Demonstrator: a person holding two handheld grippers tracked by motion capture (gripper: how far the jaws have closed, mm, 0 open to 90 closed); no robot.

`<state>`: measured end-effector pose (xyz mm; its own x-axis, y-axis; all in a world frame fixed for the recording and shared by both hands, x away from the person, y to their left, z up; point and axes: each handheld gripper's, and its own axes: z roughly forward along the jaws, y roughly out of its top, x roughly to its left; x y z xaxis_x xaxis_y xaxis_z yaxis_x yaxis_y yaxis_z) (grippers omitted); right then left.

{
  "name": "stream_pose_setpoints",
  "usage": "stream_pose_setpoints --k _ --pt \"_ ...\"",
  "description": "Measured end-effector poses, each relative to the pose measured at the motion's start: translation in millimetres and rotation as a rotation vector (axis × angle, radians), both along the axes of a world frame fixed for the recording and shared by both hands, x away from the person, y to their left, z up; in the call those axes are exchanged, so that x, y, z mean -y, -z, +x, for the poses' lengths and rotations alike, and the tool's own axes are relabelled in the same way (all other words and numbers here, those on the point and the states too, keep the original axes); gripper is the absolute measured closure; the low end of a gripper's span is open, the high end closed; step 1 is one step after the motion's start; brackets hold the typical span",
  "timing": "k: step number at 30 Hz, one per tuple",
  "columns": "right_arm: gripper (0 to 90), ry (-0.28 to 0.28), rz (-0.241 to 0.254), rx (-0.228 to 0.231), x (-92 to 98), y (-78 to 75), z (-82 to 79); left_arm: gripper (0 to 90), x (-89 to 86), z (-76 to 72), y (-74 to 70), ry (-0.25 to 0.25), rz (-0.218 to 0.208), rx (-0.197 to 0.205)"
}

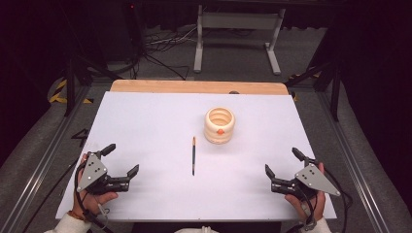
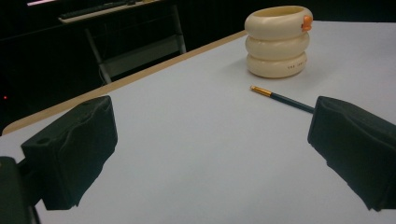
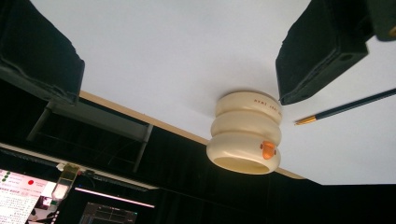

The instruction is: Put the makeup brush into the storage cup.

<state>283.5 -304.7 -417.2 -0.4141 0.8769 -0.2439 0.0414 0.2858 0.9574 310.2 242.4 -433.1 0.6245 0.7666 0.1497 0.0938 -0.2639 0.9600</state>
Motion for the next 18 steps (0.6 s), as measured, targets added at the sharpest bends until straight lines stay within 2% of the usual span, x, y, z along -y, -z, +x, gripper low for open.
stream_pose_setpoints --k 6,12,18 --pt "2.1 0.032 0.004 -0.016 3.5 4.3 3.7 2.7 3.1 2.8 3.4 0.003 0.016 -0.039" --pt "2.4 0.038 -0.004 -0.014 5.0 5.2 5.2 3.0 4.7 4.9 5.1 0.003 0.025 -0.064" --pt "2.9 0.041 -0.028 -0.027 2.0 7.2 6.7 4.2 6.4 5.0 5.2 -0.024 0.031 -0.085"
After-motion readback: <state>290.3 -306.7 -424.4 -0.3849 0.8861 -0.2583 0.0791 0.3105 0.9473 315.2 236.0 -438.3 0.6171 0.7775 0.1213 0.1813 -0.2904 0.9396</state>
